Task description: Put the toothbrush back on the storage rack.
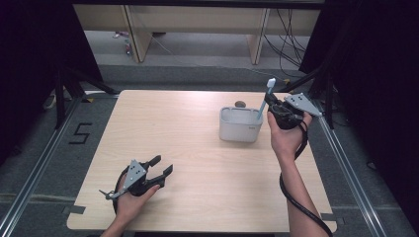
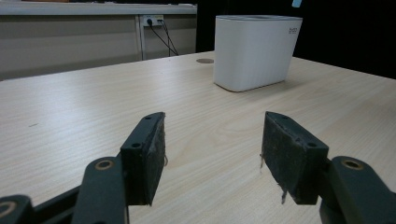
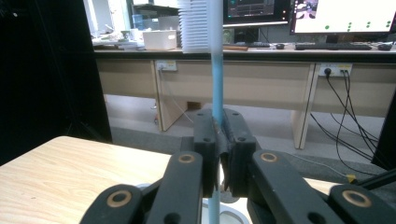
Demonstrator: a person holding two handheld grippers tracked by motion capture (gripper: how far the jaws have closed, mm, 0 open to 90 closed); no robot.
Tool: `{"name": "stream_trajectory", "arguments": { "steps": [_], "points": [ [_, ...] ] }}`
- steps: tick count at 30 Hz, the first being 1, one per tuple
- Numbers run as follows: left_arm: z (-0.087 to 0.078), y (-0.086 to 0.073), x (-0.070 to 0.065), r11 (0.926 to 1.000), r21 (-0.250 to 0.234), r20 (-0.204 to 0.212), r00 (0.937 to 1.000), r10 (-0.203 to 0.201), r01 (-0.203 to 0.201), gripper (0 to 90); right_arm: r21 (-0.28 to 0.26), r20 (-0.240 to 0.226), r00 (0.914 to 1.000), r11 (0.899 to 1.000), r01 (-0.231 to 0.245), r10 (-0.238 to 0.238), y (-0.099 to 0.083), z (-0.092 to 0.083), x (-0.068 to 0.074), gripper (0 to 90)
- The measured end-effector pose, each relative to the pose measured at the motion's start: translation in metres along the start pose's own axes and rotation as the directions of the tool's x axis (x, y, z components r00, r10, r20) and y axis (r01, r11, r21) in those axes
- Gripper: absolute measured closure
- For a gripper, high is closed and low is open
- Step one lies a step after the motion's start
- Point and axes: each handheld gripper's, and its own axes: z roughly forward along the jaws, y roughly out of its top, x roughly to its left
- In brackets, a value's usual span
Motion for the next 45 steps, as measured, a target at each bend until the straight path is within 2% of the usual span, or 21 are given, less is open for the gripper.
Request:
{"name": "stream_trajectory", "arguments": {
  "steps": [9, 10, 18, 20, 26, 28, 31, 39, 40, 42, 45],
  "points": [
    [0.000, 0.000, 0.000, 1.0000, 0.000, 0.000, 1.0000, -0.001, 0.001, 39.4, 0.004, 0.016, 0.9999, 1.000, -0.003, 0.003, -0.005, 0.004, -0.003, 85.8],
    [0.000, 0.000, 0.000, 1.0000, 0.000, 0.000, 1.0000, -0.001, 0.001, 39.4, 0.009, 0.017, 0.9998, 1.000, -0.014, 0.014, -0.005, 0.004, -0.002, 85.8],
    [0.000, 0.000, 0.000, 1.0000, 0.000, 0.001, 1.0000, -0.002, 0.002, 39.4, 0.011, 0.018, 0.9998, 1.000, -0.002, 0.001, -0.008, 0.008, -0.003, 85.8],
    [0.000, 0.000, 0.000, 1.0000, -0.002, 0.001, 1.0000, -0.001, 0.001, 39.4, 0.020, 0.010, 0.9999, 1.000, -0.013, 0.013, -0.008, 0.008, -0.003, 85.8],
    [0.000, 0.000, 0.000, 1.0000, -0.003, 0.001, 1.0000, -0.001, 0.001, 39.4, 0.021, 0.022, 0.9997, 1.000, -0.009, 0.008, -0.011, 0.010, -0.005, 85.7],
    [0.000, 0.000, 0.000, 1.0000, -0.001, 0.001, 1.0000, 0.000, 0.000, 39.4, 0.025, 0.023, 0.9994, 0.999, -0.028, 0.027, -0.012, 0.010, -0.004, 85.7],
    [0.000, 0.000, 0.000, 1.0000, -0.001, 0.001, 1.0000, 0.000, 0.000, 39.4, 0.028, 0.024, 0.9997, 1.000, -0.008, 0.007, -0.013, 0.012, -0.006, 85.7],
    [0.000, 0.000, 0.000, 1.0000, -0.001, 0.001, 1.0000, -0.001, 0.001, 39.4, 0.033, 0.028, 0.9996, 0.999, -0.011, 0.010, -0.017, 0.014, -0.004, 85.7],
    [0.000, 0.000, 0.000, 1.0000, -0.001, 0.002, 1.0000, -0.001, 0.001, 39.3, 0.036, 0.016, 0.9997, 0.999, -0.019, 0.018, -0.018, 0.015, -0.004, 85.7],
    [0.000, 0.000, 0.000, 1.0000, -0.002, 0.002, 1.0000, -0.001, 0.001, 39.4, 0.046, 0.027, 0.9994, 0.999, -0.022, 0.021, -0.020, 0.014, -0.003, 85.7],
    [0.000, 0.000, 0.000, 1.0000, -0.001, 0.001, 1.0000, -0.002, 0.002, 39.4, 0.048, 0.020, 0.9997, 0.999, -0.012, 0.011, -0.022, 0.016, -0.004, 85.7]
  ]
}}
